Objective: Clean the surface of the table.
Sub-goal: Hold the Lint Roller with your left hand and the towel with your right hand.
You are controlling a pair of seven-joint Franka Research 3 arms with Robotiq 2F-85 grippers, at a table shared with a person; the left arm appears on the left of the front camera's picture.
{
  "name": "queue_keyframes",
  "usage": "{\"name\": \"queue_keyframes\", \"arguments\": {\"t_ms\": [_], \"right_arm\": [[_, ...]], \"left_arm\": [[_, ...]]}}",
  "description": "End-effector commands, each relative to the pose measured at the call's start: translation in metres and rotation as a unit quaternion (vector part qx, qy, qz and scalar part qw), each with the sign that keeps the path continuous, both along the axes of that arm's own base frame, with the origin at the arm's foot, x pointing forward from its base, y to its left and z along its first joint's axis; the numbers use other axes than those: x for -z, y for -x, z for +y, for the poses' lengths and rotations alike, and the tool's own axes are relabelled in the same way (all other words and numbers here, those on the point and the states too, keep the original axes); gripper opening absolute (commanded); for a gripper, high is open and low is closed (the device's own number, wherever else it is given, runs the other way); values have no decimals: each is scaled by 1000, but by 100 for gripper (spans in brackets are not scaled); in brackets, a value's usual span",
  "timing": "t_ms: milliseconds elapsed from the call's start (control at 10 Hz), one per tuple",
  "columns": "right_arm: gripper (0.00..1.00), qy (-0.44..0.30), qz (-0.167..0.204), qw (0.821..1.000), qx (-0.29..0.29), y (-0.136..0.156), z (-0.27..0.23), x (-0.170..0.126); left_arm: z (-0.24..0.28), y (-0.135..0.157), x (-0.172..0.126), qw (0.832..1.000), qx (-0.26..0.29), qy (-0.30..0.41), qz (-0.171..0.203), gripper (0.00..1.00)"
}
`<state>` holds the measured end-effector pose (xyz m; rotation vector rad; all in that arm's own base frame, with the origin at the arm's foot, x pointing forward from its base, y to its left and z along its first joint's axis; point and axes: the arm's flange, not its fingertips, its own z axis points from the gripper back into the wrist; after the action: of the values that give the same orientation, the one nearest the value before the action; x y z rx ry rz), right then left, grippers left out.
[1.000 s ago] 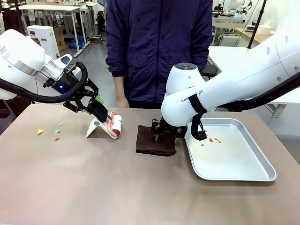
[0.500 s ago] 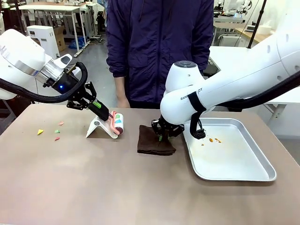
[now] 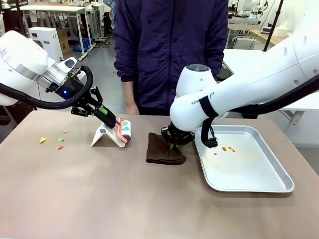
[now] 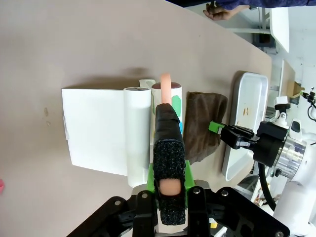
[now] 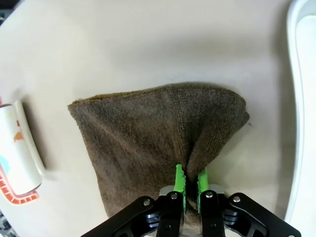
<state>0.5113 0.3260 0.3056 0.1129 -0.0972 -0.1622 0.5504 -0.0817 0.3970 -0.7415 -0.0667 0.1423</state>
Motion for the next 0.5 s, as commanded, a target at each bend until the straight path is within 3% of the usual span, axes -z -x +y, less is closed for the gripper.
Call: {"name": "queue_keyframes", "arguments": {"t_ms": [0,200,400], "right_arm": [[0,-10,16,1000,5,2,0,13],[0,-62,16,998,0,4,-9,4],[0,-217,36,975,-23,8,-38,-20]], "left_arm": [[-3,0,-5,1000,2,-2,-12,0],[-1,4,-9,999,4,18,-37,0],[14,14,-20,994,9,78,-81,0]]}}
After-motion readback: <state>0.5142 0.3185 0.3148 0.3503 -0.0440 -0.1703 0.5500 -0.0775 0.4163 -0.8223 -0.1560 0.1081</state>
